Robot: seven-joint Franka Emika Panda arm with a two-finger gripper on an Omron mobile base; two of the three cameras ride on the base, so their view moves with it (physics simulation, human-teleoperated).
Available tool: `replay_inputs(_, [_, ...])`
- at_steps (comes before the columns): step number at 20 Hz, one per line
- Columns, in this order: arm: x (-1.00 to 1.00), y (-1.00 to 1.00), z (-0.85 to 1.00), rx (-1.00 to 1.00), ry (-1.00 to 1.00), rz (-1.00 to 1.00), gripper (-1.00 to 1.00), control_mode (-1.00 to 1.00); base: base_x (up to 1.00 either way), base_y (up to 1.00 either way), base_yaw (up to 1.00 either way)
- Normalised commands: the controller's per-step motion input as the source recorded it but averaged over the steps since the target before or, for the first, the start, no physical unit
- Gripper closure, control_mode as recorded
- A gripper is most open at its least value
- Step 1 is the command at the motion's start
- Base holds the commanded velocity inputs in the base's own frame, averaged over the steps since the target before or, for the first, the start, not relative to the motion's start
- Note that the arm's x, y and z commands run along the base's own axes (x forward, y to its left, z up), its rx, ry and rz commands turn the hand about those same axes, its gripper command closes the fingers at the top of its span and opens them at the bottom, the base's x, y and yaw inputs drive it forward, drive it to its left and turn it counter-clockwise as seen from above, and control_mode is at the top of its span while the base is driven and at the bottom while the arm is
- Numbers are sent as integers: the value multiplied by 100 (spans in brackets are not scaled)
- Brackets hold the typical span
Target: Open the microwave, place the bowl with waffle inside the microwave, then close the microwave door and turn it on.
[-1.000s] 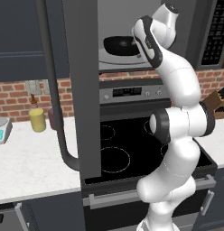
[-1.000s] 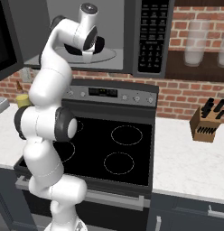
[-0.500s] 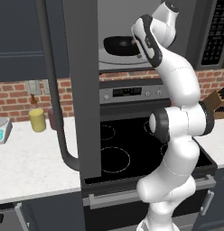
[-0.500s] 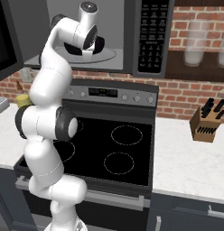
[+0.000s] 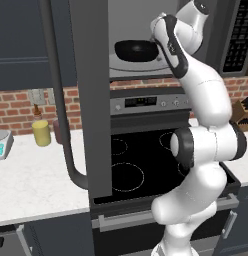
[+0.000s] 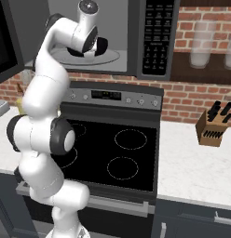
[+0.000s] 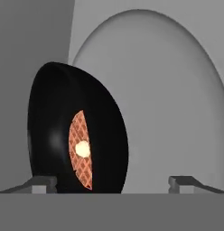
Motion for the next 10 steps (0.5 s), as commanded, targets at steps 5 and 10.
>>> replay_inputs(5, [-50, 0, -1, 0, -31, 0, -100, -100, 0, 0, 0])
replay_inputs(10, [-42, 0, 0, 0, -28, 0, -100, -100, 0, 0, 0])
